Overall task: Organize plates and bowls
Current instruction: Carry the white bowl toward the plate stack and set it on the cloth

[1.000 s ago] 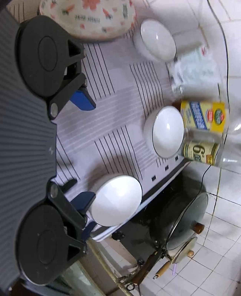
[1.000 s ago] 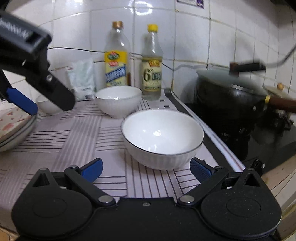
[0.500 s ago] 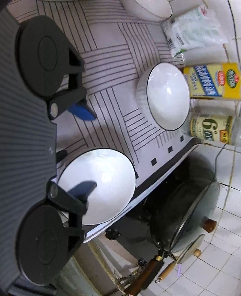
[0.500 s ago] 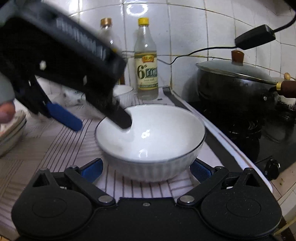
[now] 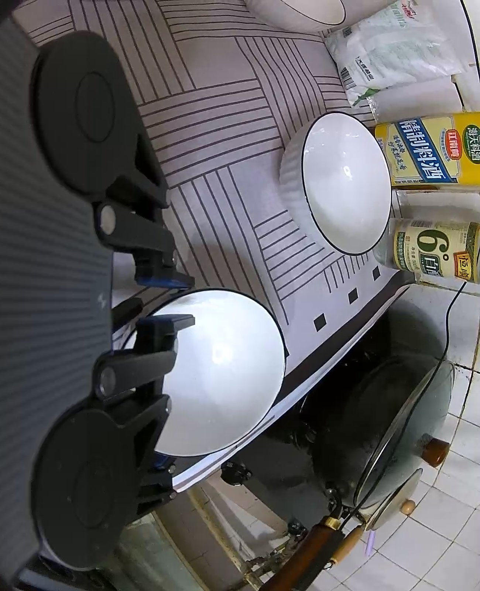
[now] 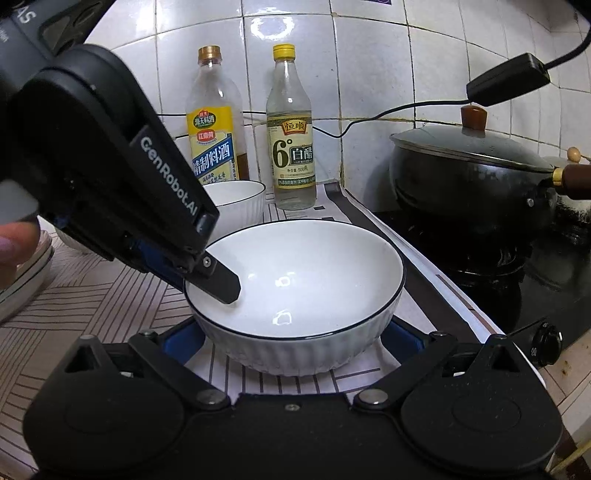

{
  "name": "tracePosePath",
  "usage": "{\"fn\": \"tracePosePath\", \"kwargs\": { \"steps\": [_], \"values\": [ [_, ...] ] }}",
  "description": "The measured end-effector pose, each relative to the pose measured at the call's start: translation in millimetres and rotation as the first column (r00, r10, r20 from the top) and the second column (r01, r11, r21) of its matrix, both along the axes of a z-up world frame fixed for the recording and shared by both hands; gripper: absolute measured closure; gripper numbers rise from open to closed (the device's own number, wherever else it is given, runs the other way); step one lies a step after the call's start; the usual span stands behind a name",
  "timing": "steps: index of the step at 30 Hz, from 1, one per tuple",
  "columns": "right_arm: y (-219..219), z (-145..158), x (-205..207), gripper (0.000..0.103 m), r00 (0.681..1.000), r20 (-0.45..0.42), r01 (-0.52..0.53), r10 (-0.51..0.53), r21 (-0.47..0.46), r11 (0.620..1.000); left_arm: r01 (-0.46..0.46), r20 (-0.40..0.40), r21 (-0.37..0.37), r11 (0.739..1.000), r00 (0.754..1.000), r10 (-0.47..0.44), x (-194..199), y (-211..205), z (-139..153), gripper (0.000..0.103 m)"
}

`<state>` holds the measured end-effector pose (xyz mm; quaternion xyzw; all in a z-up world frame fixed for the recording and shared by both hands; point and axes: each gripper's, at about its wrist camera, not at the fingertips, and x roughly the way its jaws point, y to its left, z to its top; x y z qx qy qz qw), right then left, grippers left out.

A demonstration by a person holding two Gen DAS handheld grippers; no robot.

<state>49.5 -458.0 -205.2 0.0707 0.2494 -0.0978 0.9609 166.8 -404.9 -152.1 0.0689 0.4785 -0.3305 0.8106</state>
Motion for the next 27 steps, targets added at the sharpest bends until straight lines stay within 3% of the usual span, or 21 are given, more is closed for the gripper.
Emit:
{"fn": "tracePosePath", "kwargs": {
  "steps": [11, 15, 20, 27],
  "values": [
    [24, 19, 6, 0.001, 0.998, 0.015, -0.064, 0.066, -0.071, 0.995, -0.008, -0.004, -0.004, 1.0, 1.0, 0.008, 3, 29, 17, 0.09],
    [46, 27, 12, 0.001, 0.994, 0.026, -0.103, 0.105, -0.083, 0.991, -0.02, 0.005, 0.03, 0.999, 1.0, 0.02, 6, 49, 29, 0.09],
    [74, 32, 20, 0.001, 0.987, 0.045, -0.153, 0.155, -0.05, 0.987, -0.064, 0.012, 0.051, 0.997, 0.998, 0.063, 8, 84, 39, 0.089],
    [108, 37, 38, 0.001, 0.963, 0.03, -0.264, 0.267, -0.087, 0.961, -0.143, 0.006, 0.062, 0.988, 0.99, 0.143, 13, 134, 44, 0.089]
  ]
}}
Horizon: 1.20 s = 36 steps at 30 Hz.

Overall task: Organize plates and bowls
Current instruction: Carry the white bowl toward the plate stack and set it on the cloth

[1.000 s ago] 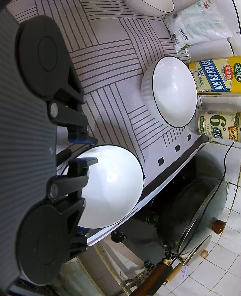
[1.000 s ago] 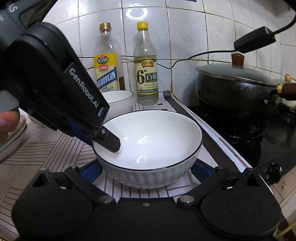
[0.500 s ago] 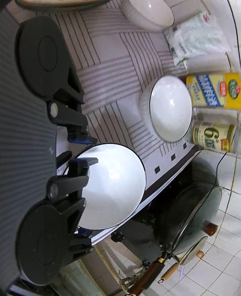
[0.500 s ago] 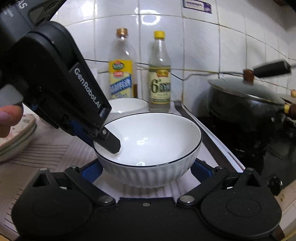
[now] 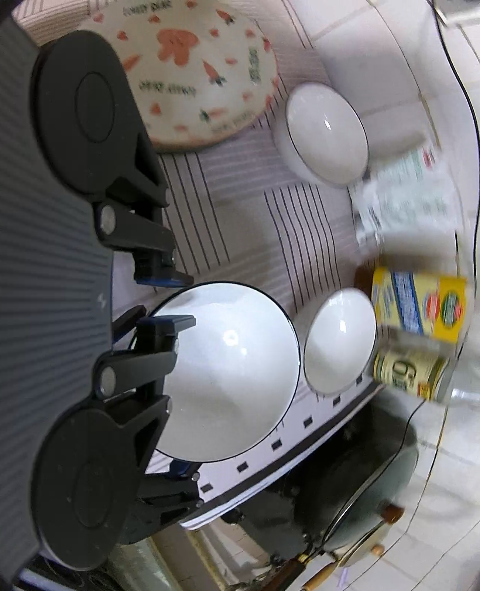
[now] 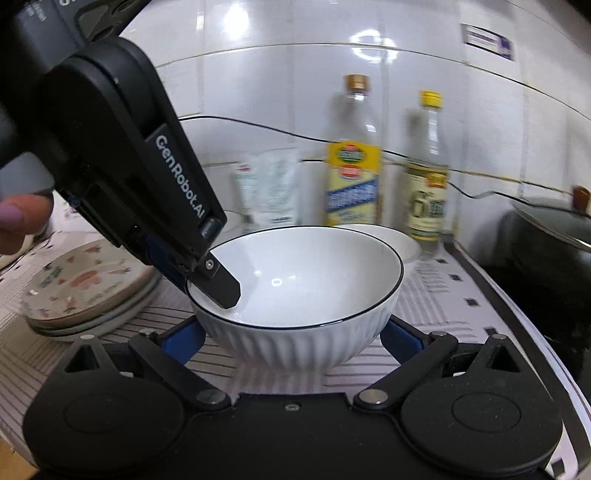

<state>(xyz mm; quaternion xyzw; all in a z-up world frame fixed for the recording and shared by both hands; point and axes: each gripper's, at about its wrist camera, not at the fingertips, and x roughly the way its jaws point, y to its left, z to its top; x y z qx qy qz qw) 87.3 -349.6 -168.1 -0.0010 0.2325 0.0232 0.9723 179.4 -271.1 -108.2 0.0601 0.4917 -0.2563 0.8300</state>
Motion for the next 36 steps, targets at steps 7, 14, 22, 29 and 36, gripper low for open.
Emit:
{"fn": "tracePosePath", "kwargs": {
  "steps": [7, 14, 22, 29, 36],
  "values": [
    [24, -4, 10, 0.001, 0.998, -0.009, -0.068, 0.068, 0.009, 0.998, -0.069, -0.026, 0.0, 0.998, 0.997, 0.069, 6, 31, -5, 0.089],
    [33, -18, 24, 0.001, 0.993, -0.046, -0.111, 0.111, 0.001, 0.994, -0.097, -0.049, 0.029, 0.995, 0.994, 0.098, 16, 40, -22, 0.089],
    [32, -32, 33, 0.001, 0.99, -0.084, -0.112, 0.111, -0.008, 0.994, -0.081, -0.069, 0.059, 0.995, 0.994, 0.085, 25, 35, -41, 0.089],
    [18, -33, 42, 0.001, 0.983, -0.143, -0.11, 0.119, 0.07, 0.991, -0.07, -0.085, 0.047, 0.996, 0.994, 0.074, 29, 32, -42, 0.088],
    [7, -11, 27, 0.001, 0.953, -0.247, -0.14, 0.176, 0.155, 0.978, -0.08, -0.148, 0.085, 0.993, 0.985, 0.092, 31, 31, -40, 0.084]
  ]
}}
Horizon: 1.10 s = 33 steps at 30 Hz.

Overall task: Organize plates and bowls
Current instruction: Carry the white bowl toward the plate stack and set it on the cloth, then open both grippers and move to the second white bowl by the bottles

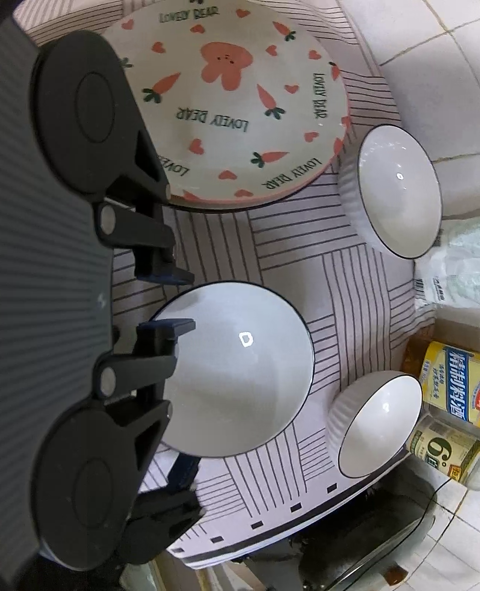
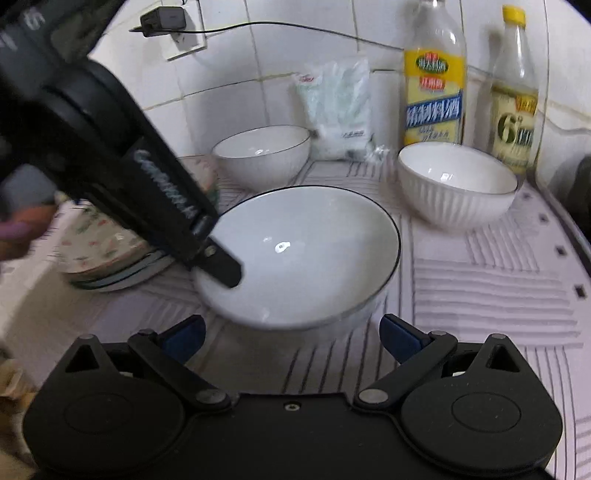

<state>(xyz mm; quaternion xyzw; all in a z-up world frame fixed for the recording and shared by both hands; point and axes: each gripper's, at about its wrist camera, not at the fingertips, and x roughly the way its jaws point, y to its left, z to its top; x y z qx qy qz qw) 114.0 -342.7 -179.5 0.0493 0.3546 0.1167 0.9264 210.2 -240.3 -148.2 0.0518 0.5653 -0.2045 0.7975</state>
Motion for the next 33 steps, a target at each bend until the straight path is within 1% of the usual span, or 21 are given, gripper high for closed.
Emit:
{"fn": "tracePosePath", "kwargs": {
  "steps": [1, 3, 5, 7, 11, 12, 13, 16, 17, 19, 21, 23, 25, 28, 30, 31, 33],
  "values": [
    [-2, 5, -6, 0.001, 1.0, 0.014, 0.007, -0.007, 0.01, 1.0, 0.007, -0.002, -0.001, 1.0, 1.0, -0.007, -1, 0, 3, 0.083],
    [-9, 17, -15, 0.001, 1.0, 0.008, 0.024, -0.024, 0.022, 0.999, 0.018, 0.002, -0.005, 1.0, 1.0, -0.018, -4, 2, 11, 0.075],
    [-15, 29, -21, 0.001, 0.999, 0.001, 0.043, -0.043, 0.0, 0.999, 0.029, 0.011, -0.013, 0.999, 1.0, -0.029, -7, 4, 21, 0.068],
    [-21, 40, -23, 0.001, 0.998, -0.019, 0.054, -0.054, -0.014, 0.998, 0.043, 0.026, -0.018, 0.999, 0.999, -0.042, -11, 4, 32, 0.065],
    [-37, 60, -24, 0.001, 0.995, -0.052, 0.09, -0.089, 0.016, 0.996, 0.076, 0.061, -0.022, 0.997, 0.995, -0.075, -16, 0, 52, 0.058],
    [-41, 65, -24, 0.001, 0.994, -0.047, 0.098, -0.097, 0.023, 0.995, 0.081, 0.069, -0.025, 0.996, 0.994, -0.079, -16, 0, 55, 0.056],
    [-44, 71, -24, 0.002, 0.994, 0.005, 0.109, -0.109, 0.004, 0.994, 0.085, 0.079, -0.026, 0.996, 0.993, -0.083, -17, 0, 60, 0.055],
    [-52, 90, -22, 0.009, 0.989, 0.025, 0.147, -0.148, 0.012, 0.989, 0.095, 0.11, -0.031, 0.995, 0.99, -0.091, -17, -3, 72, 0.053],
    [-53, 95, -20, 0.013, 0.987, 0.025, 0.16, -0.16, 0.009, 0.987, 0.1, 0.119, -0.033, 0.994, 0.988, -0.096, -17, -4, 76, 0.052],
    [-55, 103, -15, 0.016, 0.982, 0.041, 0.184, -0.183, -0.008, 0.983, 0.121, 0.14, -0.034, 0.992, 0.983, -0.116, -15, -8, 82, 0.052],
    [-59, 110, -8, 0.023, 0.974, 0.051, 0.222, -0.221, -0.011, 0.975, 0.121, 0.157, -0.037, 0.992, 0.981, -0.114, -11, -12, 86, 0.052],
    [-67, 115, 0, 0.026, 0.966, 0.056, 0.252, -0.253, 0.01, 0.968, 0.125, 0.173, -0.039, 0.991, 0.978, -0.117, -6, -18, 88, 0.052],
    [-74, 118, 8, 0.026, 0.958, 0.07, 0.277, -0.278, 0.02, 0.961, 0.128, 0.184, -0.048, 0.991, 0.976, -0.117, 0, -24, 90, 0.052],
    [-85, 118, 24, 0.027, 0.946, 0.078, 0.313, -0.315, 0.031, 0.949, 0.135, 0.171, -0.077, 0.988, 0.978, -0.121, 16, -34, 87, 0.052],
    [-94, 112, 37, 0.028, 0.936, 0.059, 0.345, -0.348, 0.05, 0.937, 0.125, 0.177, -0.073, 0.989, 0.978, -0.111, 28, -43, 83, 0.052],
    [-97, 107, 43, 0.029, 0.93, 0.05, 0.363, -0.364, 0.041, 0.931, 0.114, 0.187, -0.069, 0.991, 0.977, -0.099, 36, -48, 81, 0.052],
    [-100, 95, 55, 0.033, 0.923, 0.044, 0.382, -0.383, 0.02, 0.924, 0.093, 0.193, -0.066, 0.994, 0.978, -0.078, 51, -55, 72, 0.052]
  ]
}}
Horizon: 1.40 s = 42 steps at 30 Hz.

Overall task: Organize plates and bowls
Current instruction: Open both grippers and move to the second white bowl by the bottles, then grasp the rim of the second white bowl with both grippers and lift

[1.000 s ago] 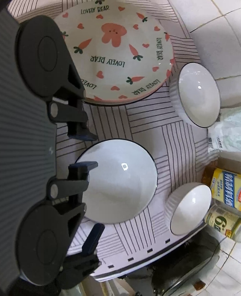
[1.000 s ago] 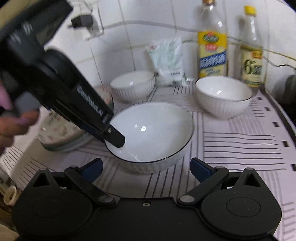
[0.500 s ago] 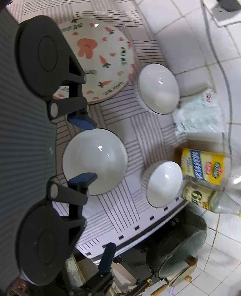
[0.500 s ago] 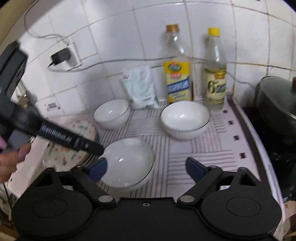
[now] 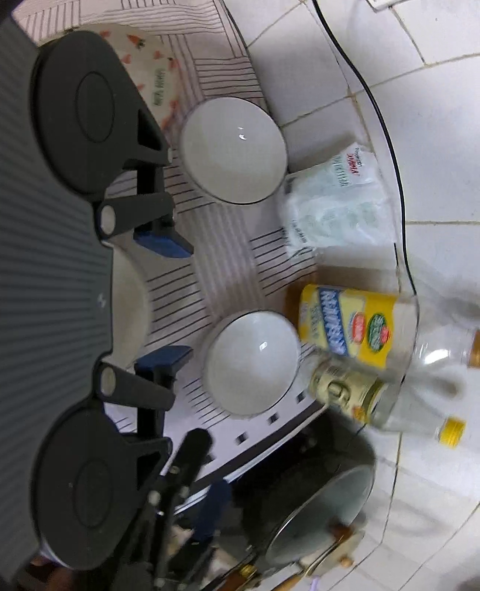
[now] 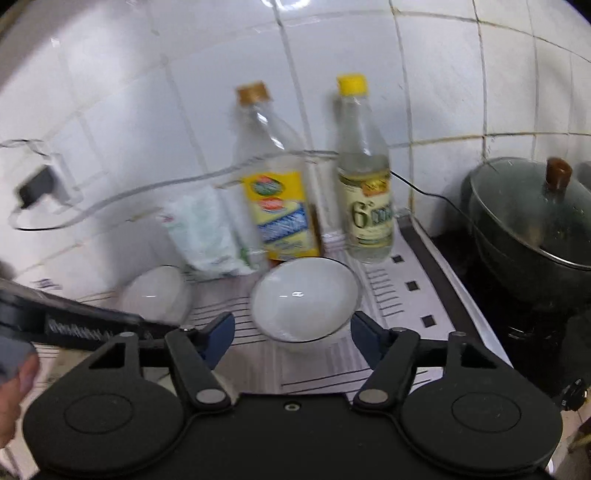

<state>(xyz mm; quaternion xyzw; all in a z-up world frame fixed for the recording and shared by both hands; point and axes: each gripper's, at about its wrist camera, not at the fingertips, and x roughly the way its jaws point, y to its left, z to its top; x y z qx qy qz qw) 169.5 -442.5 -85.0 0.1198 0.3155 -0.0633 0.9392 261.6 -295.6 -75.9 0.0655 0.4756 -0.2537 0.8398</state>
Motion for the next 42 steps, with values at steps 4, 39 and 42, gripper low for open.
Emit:
{"fn": "tracePosePath", "kwargs": {
  "steps": [4, 39, 42],
  "values": [
    [-16, -28, 27, 0.043, 0.997, -0.049, 0.06, -0.057, 0.048, 0.997, -0.002, 0.005, 0.024, 1.0, 1.0, 0.002, 27, -18, -21, 0.052],
    [-54, -68, 73, 0.089, 0.948, -0.264, 0.246, -0.181, 0.241, 0.939, 0.076, -0.037, 0.046, 0.996, 0.997, -0.074, 53, -59, -67, 0.09],
    [-49, -59, 67, 0.089, 0.951, -0.258, 0.236, -0.169, 0.255, 0.938, 0.076, -0.025, 0.054, 0.996, 0.997, -0.075, 46, -54, -56, 0.09]
  ]
}}
